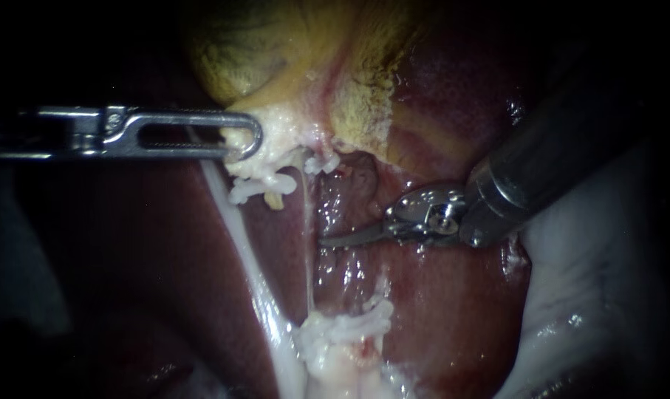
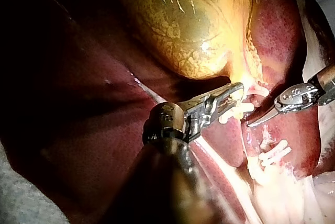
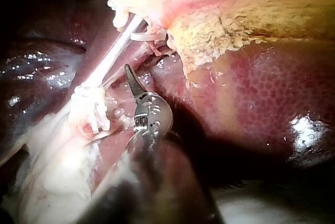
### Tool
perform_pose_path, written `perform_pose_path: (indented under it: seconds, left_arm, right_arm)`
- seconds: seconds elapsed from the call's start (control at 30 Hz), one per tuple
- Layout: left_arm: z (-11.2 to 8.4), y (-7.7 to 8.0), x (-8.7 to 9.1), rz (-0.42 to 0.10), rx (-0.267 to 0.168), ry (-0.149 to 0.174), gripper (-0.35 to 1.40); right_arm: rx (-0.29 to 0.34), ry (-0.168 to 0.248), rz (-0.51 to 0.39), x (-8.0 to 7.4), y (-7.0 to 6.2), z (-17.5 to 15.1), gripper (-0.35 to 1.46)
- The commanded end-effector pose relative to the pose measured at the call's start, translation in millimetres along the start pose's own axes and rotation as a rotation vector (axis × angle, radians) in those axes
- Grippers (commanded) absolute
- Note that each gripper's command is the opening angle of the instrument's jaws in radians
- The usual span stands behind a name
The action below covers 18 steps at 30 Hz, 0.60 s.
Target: Go back from the cut right tube
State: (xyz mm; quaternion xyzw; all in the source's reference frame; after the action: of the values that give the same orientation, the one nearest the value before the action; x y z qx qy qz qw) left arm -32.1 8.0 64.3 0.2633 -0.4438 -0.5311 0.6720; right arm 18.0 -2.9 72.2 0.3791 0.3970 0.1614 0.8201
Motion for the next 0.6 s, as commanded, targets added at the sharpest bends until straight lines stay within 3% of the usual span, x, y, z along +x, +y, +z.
perform_pose_path:
  seconds: [0.03, 0.13, 0.17, 0.2, 0.23, 0.3, 0.37, 0.6]
  left_arm:
    - [0.0, 0.0, 0.0, 0.0, 0.0, 0.0, -0.35]
    - [-0.1, 0.0, 0.0, 0.0, 0.001, 0.0, -0.35]
    - [-0.1, 0.0, 0.0, 0.0, 0.001, 0.0, -0.35]
    - [-0.1, 0.0, 0.0, 0.0, 0.001, 0.0, -0.35]
    - [-0.1, 0.0, 0.0, 0.0, 0.001, 0.0, -0.35]
    - [-0.1, 0.0, 0.0, 0.0, 0.001, 0.0, -0.35]
    - [-0.1, 0.0, 0.0, 0.0, 0.001, 0.001, -0.35]
    - [-0.1, 0.1, 0.0, 0.001, 0.001, 0.001, -0.35]
  right_arm:
    - [0.001, 0.0, -0.001, 0.0, 0.0, 0.0, -0.35]
    - [0.004, 0.002, -0.004, -0.1, -0.2, 0.0, -0.35]
    - [-0.001, 0.018, -0.006, -0.1, -0.2, 0.0, 0.34]
    - [-0.007, 0.046, -0.008, -0.1, -0.3, 0.0, 0.83]
    - [-0.02, 0.071, -0.009, -0.1, -0.3, 0.1, 1.16]
    - [-0.024, 0.096, -0.011, 0.0, -0.3, 0.1, 1.35]
    - [-0.023, 0.101, -0.011, 0.0, -0.4, 0.1, 1.4]
    - [-0.02, 0.104, -0.013, -0.2, -0.5, -0.1, 1.41]
